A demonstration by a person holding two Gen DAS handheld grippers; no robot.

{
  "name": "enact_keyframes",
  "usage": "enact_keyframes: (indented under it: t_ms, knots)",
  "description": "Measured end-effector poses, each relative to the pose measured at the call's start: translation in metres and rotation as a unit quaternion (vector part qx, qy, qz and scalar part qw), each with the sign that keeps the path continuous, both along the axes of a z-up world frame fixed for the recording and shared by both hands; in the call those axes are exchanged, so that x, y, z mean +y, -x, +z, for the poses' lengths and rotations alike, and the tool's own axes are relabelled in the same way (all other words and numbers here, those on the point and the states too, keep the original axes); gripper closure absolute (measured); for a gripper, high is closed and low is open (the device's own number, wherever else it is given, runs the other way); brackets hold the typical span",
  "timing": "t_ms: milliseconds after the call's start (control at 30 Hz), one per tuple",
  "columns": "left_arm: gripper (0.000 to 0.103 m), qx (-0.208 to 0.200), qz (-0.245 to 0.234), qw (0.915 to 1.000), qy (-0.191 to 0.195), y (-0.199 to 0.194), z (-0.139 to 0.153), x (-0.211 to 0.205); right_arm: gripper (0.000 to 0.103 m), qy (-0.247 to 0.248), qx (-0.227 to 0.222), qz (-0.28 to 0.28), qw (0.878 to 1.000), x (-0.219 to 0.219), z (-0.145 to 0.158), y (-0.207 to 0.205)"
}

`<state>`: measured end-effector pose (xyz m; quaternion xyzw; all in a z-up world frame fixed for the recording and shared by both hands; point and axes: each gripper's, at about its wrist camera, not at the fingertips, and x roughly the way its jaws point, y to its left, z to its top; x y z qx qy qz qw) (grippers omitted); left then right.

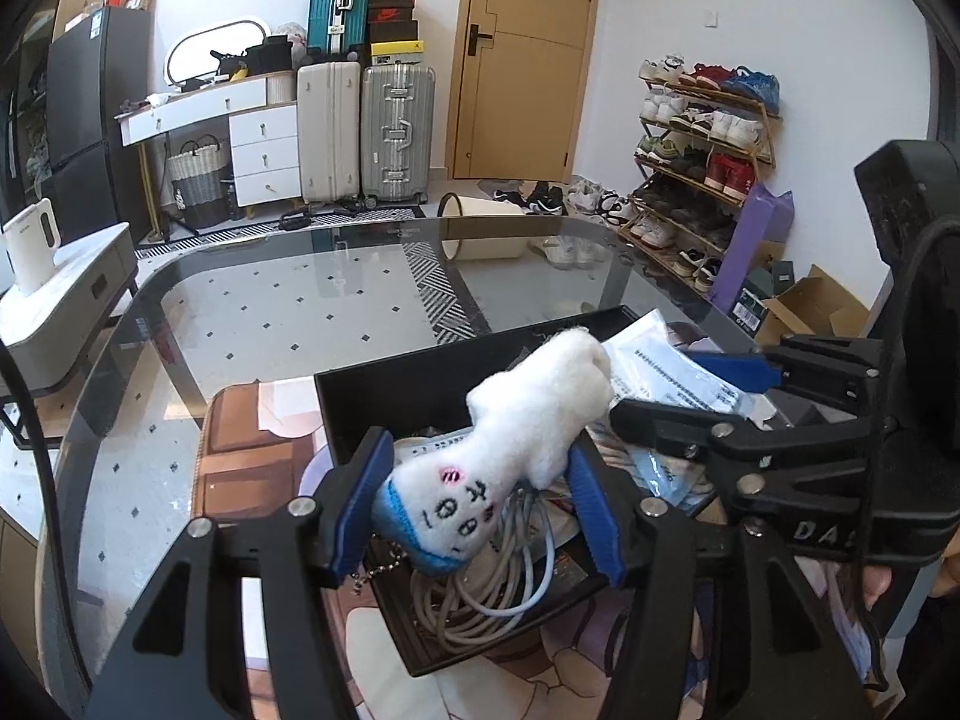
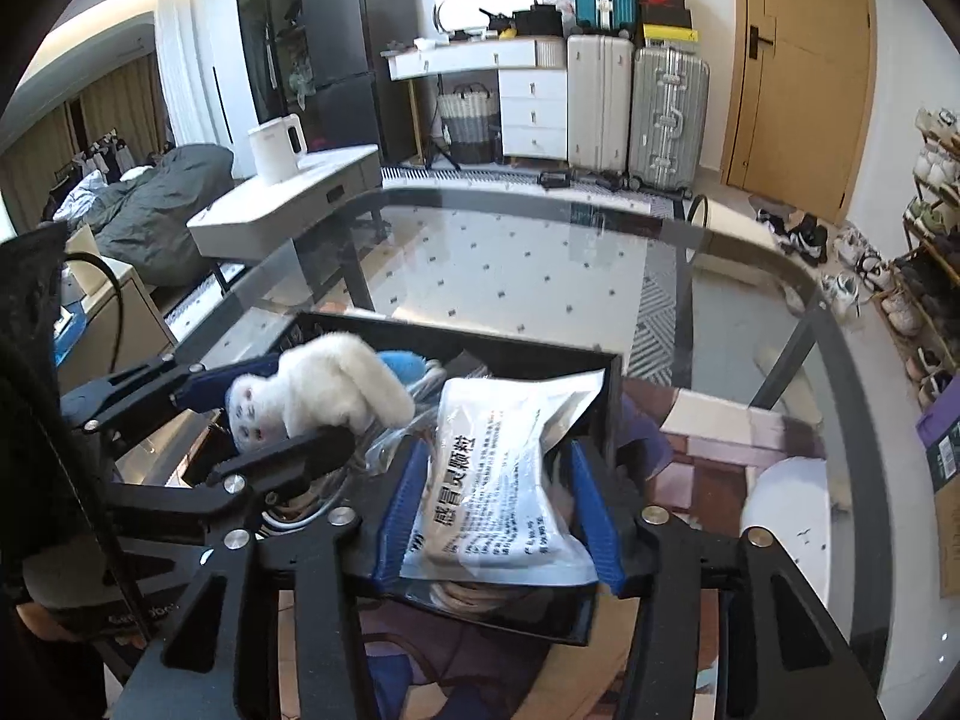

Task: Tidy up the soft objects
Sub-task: 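Open both tools to drop the packet and plush toy into the box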

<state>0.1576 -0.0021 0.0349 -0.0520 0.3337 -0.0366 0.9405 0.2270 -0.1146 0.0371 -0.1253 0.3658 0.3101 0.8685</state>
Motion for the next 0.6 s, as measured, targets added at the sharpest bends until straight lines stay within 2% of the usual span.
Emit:
enact_keyframes:
  t_ms: [67, 233, 333, 400, 533, 600]
  knots:
    - [0.036, 0.001, -0.006, 1.0000, 0.005, 0.000, 0.001, 0.000, 0.046, -0.006, -0.006, 0.000, 1.000, -0.006, 0.003, 0.002]
    - [0.024, 0.000, -0.013, 0.9999, 0.009, 0.002, 0.004, -0.005, 0.025, -0.012, -0.021, -0.014, 1.000, -0.022, 0.011, 0.005]
    - [0.013, -0.010, -0.014, 0.9998, 0.007, 0.008, 0.007, -0.005, 0.012, -0.021, -0.031, -0.020, 0.999, -0.032, 0.013, 0.010]
    - [0.000, -0.018, -0.010, 0.9998, 0.002, 0.016, 0.009, -0.004, 0.011, -0.032, -0.032, -0.021, 0.999, -0.041, 0.016, 0.014]
    - [0.000, -0.033, 0.008, 0.9994, 0.000, 0.030, 0.011, 0.000, 0.001, -0.052, -0.041, -0.011, 0.998, -0.051, 0.017, 0.026]
    - [0.000, -0.039, 0.017, 0.9990, 0.009, 0.036, 0.011, 0.007, 0.001, -0.063, -0.047, -0.003, 0.997, -0.053, 0.016, 0.034]
